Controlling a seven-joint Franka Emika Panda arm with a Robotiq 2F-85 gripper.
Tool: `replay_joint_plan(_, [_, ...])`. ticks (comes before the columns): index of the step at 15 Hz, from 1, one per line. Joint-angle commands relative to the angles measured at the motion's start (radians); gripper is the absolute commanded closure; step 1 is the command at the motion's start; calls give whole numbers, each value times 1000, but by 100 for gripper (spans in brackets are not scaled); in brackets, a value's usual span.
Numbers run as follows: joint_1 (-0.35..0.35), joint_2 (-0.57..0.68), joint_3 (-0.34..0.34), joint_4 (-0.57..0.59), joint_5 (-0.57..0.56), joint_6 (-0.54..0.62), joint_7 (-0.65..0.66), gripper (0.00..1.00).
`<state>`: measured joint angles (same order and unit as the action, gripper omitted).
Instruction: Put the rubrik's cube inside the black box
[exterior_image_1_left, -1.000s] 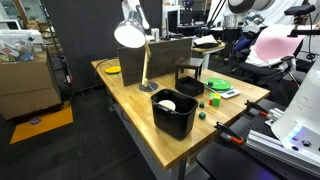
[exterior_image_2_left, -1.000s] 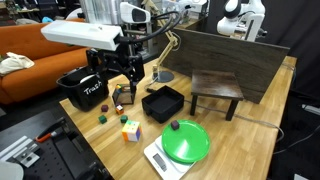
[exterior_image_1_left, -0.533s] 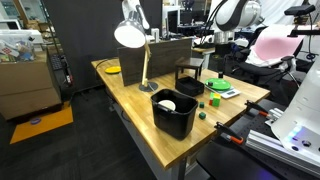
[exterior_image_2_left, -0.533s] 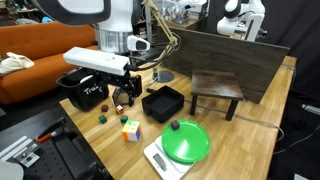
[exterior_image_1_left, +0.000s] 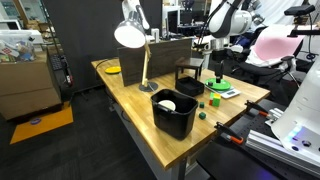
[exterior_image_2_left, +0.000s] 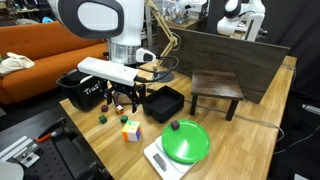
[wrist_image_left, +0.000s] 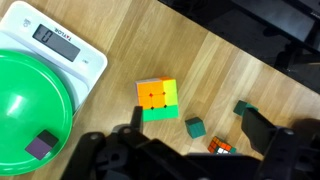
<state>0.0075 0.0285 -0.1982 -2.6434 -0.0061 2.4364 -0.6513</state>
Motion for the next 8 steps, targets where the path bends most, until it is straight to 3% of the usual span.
replay_joint_plan(1, [-42,-1,42,1,-2,-2,2,0])
replay_joint_plan(5, [-59,75,55,60,12,-7,-17,0])
replay_joint_plan(8, [-78,207,76,143,29,-20,5,0])
